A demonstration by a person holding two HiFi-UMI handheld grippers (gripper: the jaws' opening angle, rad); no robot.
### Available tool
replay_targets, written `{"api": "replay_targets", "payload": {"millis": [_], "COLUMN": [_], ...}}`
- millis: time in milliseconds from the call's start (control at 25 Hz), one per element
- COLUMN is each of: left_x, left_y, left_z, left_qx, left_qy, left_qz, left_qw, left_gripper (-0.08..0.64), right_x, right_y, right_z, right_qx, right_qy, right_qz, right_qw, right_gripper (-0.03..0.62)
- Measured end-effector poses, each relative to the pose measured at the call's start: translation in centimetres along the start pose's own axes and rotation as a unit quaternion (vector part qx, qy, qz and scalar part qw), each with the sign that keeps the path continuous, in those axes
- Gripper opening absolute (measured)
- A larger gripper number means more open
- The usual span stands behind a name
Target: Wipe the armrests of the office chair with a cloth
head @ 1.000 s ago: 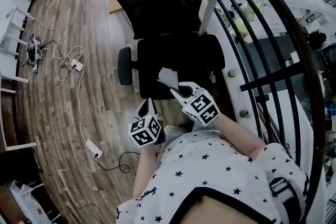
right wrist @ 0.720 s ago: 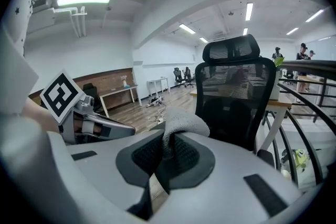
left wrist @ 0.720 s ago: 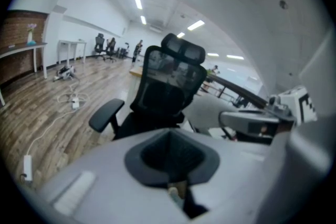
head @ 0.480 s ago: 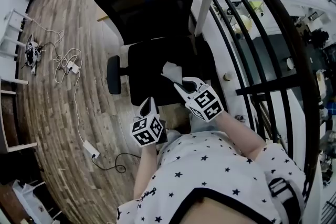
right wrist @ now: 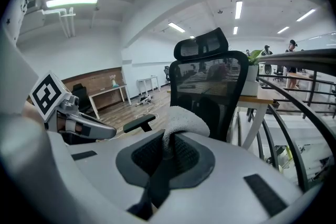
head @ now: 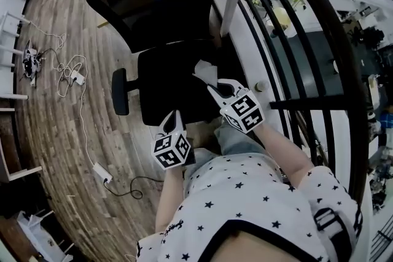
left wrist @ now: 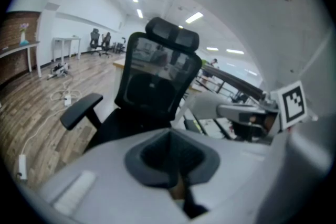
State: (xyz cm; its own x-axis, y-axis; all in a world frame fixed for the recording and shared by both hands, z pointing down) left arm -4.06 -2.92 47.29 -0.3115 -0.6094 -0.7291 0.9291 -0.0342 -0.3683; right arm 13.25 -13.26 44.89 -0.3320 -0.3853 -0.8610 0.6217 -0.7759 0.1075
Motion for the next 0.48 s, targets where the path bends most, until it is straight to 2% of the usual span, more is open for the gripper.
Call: {"api": "replay_targets", "payload": {"millis": [480], "left_x": [-0.8], "left_y": [3.2], "left_z": [5.2], "left_qx": [0.012], "left_qy": [-0.025], "left_qz": [-0.018], "left_qw": [0.9994], "left_gripper": [0.006], "right_x": [-1.8], "right_y": [9.0], "right_z": [1.2], "right_qx": [-0.017], "right_qy": [-0.03], "right_qz": [-0.009], "right_qw": [0.999], "right_gripper": [0.031]}}
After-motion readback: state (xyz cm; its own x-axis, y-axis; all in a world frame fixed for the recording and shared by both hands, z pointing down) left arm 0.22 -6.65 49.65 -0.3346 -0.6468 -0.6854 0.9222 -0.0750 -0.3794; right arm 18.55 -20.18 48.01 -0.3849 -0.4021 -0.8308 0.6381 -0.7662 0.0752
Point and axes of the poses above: the fingertips, and each gripper's own axes: z forward along the fingers, y to its right, x out of its top, the point moved 7 cm from there along -z, backward along the fingers, and after that the axes turned 3 degrees about -x, right-handed, at the moved point
